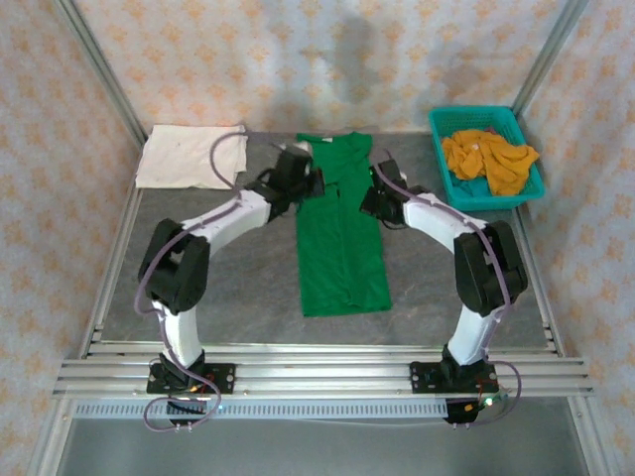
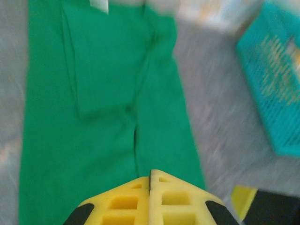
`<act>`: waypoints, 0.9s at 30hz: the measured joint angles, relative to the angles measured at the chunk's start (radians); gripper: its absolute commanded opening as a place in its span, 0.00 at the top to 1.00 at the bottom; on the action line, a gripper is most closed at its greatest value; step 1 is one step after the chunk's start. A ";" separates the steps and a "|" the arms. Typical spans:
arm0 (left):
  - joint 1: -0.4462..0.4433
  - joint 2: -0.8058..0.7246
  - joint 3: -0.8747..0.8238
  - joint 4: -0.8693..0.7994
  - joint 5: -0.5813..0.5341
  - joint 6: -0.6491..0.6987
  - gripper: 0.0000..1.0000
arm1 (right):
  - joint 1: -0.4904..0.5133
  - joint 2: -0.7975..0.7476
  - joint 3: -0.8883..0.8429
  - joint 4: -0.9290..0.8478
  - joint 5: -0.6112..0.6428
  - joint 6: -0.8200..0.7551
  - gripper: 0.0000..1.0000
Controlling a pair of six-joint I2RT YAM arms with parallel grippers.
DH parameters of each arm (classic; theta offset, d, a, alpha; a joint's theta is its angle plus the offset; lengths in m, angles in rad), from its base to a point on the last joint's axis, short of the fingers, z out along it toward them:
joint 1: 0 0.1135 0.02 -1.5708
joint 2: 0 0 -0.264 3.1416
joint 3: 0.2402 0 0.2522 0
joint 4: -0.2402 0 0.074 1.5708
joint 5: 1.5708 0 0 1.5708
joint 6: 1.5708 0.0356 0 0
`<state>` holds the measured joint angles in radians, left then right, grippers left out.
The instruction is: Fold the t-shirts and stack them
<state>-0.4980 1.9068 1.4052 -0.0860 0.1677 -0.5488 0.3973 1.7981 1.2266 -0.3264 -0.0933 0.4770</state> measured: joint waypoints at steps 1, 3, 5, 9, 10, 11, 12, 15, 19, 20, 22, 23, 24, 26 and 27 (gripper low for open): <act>-0.012 0.024 -0.018 -0.008 0.000 -0.003 1.00 | 0.003 0.002 -0.025 -0.010 0.006 -0.005 1.00; -0.018 0.076 -0.034 -0.024 0.000 -0.011 1.00 | 0.011 0.008 -0.052 -0.019 0.013 -0.008 1.00; -0.011 0.125 -0.034 -0.030 0.000 -0.023 1.00 | 0.018 0.018 -0.064 -0.016 0.013 -0.007 1.00; 0.002 0.185 -0.030 -0.032 -0.005 -0.030 1.00 | 0.036 0.054 -0.068 0.003 0.008 -0.003 1.00; 0.003 0.201 -0.023 -0.034 -0.010 -0.031 1.00 | 0.040 0.068 -0.068 0.011 0.005 0.001 1.00; 0.008 0.210 -0.007 -0.034 -0.013 -0.030 1.00 | 0.043 0.086 -0.068 0.022 0.000 0.006 1.00; 0.009 0.219 0.011 -0.037 -0.019 -0.030 1.00 | 0.045 0.100 -0.067 0.032 0.001 0.011 1.00; 0.022 0.268 0.072 -0.041 -0.018 -0.031 1.00 | 0.045 0.137 -0.030 0.063 -0.010 0.031 1.00; 0.062 0.330 0.181 -0.076 -0.004 -0.030 1.00 | 0.045 0.208 0.053 0.101 -0.023 0.061 1.00; 0.073 0.342 0.202 -0.085 0.000 -0.029 1.00 | 0.045 0.222 0.072 0.109 -0.027 0.068 1.00; 0.089 0.349 0.219 -0.101 0.000 -0.027 1.00 | 0.045 0.237 0.094 0.111 -0.035 0.077 1.00; 0.094 0.349 0.220 -0.110 0.000 -0.026 1.00 | 0.045 0.239 0.100 0.108 -0.039 0.081 1.00; 0.098 0.347 0.222 -0.119 -0.001 -0.026 1.00 | 0.045 0.240 0.102 0.106 -0.046 0.084 1.00; 0.099 0.338 0.221 -0.145 -0.004 -0.024 0.99 | 0.045 0.236 0.101 0.100 -0.067 0.092 1.00; 0.099 0.325 0.212 -0.159 -0.003 -0.021 0.96 | 0.045 0.228 0.096 0.094 -0.084 0.095 0.98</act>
<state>-0.3992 2.2322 1.6169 -0.2451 0.1642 -0.5697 0.4423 2.0262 1.3224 -0.2321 -0.1776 0.5724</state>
